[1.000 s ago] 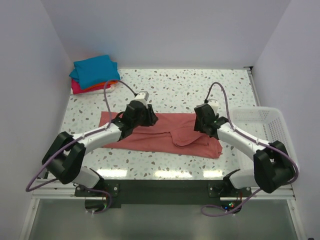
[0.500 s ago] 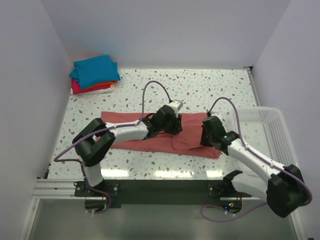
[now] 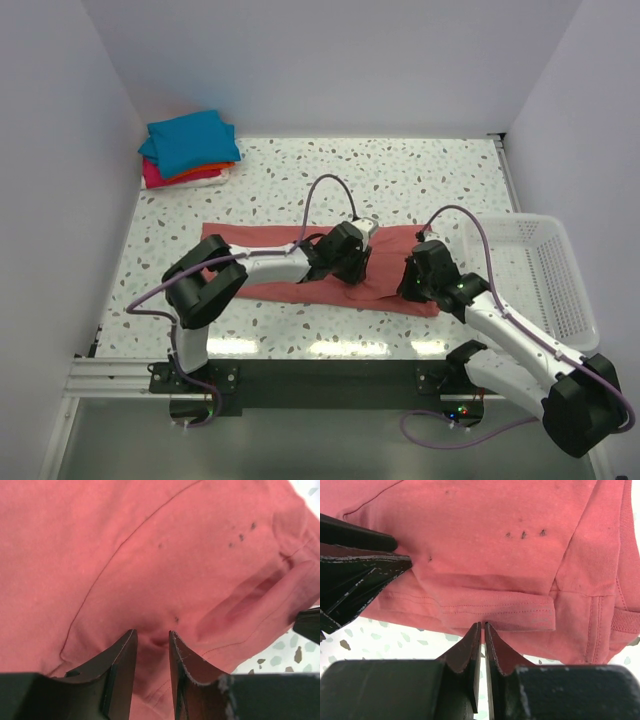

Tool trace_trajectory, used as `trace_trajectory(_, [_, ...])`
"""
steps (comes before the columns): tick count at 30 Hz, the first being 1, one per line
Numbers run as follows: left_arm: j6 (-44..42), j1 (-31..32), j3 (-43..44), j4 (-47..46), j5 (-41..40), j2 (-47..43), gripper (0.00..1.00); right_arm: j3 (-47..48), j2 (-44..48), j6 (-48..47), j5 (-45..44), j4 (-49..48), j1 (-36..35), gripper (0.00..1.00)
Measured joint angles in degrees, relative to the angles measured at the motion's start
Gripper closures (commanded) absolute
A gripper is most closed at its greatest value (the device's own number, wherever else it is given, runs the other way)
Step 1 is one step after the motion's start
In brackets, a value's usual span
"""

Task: Fold and stack the t-shirts
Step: Fold the tshirt

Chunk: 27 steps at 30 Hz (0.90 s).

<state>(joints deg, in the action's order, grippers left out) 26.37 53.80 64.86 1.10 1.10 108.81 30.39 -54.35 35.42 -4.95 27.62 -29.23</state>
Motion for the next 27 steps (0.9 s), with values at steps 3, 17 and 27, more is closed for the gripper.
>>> trace_trajectory(3, [-0.09, 0.13, -0.7, 1.29, -0.94, -0.17, 0.64, 0.0, 0.0, 0.26, -0.07, 0.13, 0.0, 0.87])
trace_trajectory(17, [0.79, 0.28, -6.01, 7.26, -5.18, -8.28, 0.53, 1.42, -0.04, 0.46, -3.48, 1.57, 0.0, 0.79])
trace_trajectory(27, [6.16, 0.85, -10.84, 5.88, -1.7, -10.01, 0.53, 1.51, -0.46, 0.46, -4.57, 1.81, 0.0, 0.79])
